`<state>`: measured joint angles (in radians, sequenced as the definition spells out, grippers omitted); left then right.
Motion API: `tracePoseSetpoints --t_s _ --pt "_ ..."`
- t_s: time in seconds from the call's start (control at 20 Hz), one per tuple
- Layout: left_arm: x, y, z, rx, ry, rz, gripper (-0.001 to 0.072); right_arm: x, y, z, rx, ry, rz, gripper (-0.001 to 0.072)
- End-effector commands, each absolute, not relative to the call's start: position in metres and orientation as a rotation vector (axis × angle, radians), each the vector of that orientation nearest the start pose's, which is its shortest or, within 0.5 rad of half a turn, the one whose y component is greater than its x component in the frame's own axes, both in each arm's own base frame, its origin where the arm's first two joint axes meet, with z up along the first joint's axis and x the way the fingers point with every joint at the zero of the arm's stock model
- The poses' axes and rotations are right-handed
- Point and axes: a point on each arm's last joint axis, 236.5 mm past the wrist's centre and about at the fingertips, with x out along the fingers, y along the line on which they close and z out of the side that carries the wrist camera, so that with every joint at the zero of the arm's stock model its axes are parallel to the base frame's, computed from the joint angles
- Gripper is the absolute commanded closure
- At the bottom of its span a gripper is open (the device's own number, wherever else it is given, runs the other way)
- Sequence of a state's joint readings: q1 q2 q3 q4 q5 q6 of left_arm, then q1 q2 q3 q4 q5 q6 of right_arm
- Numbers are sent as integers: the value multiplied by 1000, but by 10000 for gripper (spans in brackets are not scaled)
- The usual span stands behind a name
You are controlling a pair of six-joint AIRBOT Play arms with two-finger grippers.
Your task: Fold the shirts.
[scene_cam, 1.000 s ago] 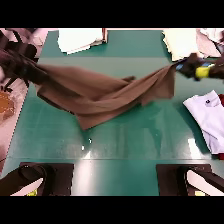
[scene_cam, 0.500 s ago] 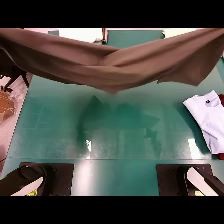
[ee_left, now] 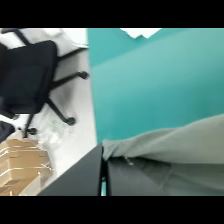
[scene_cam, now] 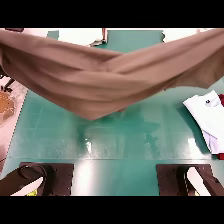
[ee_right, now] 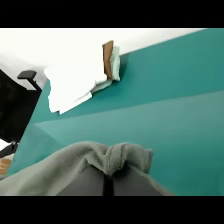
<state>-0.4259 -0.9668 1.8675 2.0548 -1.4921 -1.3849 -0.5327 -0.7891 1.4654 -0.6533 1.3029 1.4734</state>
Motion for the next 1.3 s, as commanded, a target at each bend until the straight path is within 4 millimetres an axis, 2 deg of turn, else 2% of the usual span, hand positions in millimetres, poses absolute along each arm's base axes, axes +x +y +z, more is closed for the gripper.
tracePoseSetpoints --t_s 0.0,0.2,0.35,0.5,0.7,0.8,0.95,1.05,1.15,1.25 --pt "319 -48 337 523 627 -126 687 303 30 322 587 463 274 688" --pt "332 -60 266 590 773 -177 687 288 33 270 626 543 236 688" --pt "355 -99 202 611 807 -315 687 277 18 211 617 634 132 688" --pt "388 -124 139 644 842 -379 687 262 23 147 682 754 104 688" --pt "431 -162 83 610 842 -446 686 242 26 76 736 878 52 689" --pt "439 -172 56 591 876 -470 686 232 32 48 774 942 47 688" --pt "442 -174 26 601 934 -478 686 218 41 15 824 1028 45 688" --pt "445 -176 21 599 931 -481 686 210 46 2 844 1066 47 688" --pt "449 -177 24 602 913 -479 686 205 50 -1 851 1093 59 688" --pt "449 -176 24 609 913 -476 686 205 52 5 846 1092 70 688"
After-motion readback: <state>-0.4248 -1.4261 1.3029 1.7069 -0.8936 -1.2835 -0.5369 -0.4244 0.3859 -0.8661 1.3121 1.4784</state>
